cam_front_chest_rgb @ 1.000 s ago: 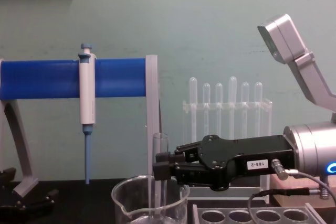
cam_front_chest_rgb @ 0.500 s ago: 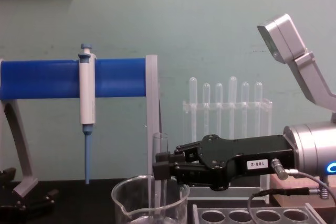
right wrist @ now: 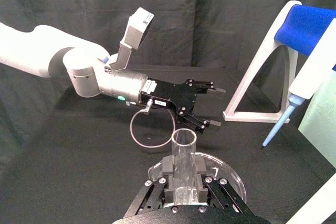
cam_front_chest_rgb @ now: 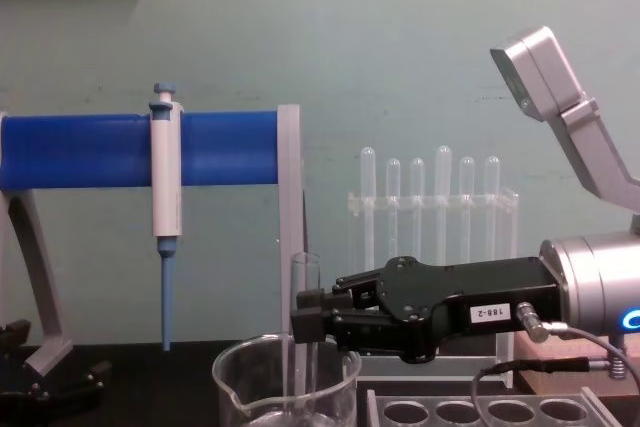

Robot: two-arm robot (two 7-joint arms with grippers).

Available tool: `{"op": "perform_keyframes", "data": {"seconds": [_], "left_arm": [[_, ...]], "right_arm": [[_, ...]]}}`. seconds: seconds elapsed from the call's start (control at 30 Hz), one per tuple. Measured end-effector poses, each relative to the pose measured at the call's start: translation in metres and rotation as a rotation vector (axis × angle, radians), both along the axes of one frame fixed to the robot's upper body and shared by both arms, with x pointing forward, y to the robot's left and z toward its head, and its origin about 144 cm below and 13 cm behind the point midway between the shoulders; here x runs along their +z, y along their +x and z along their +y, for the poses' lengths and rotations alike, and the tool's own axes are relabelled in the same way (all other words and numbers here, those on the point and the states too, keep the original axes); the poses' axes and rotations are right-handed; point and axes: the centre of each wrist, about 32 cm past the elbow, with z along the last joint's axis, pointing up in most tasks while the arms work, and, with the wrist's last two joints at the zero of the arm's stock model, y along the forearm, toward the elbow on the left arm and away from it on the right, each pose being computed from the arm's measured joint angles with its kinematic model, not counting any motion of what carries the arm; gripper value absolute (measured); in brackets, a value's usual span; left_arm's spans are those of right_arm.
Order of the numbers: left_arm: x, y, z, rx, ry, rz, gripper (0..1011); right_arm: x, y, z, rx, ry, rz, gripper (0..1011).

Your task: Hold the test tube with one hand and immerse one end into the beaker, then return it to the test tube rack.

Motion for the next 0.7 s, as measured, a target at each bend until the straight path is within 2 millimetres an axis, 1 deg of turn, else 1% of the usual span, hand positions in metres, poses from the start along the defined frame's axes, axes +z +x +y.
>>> {"op": "perform_keyframes", "data": {"seconds": [0.7], "left_arm": [[0.0, 0.0, 0.0, 0.0, 0.0, 0.0, 1000]], "right_arm": [[0.0, 0.0, 0.0, 0.0, 0.0, 0.0, 238]]}}
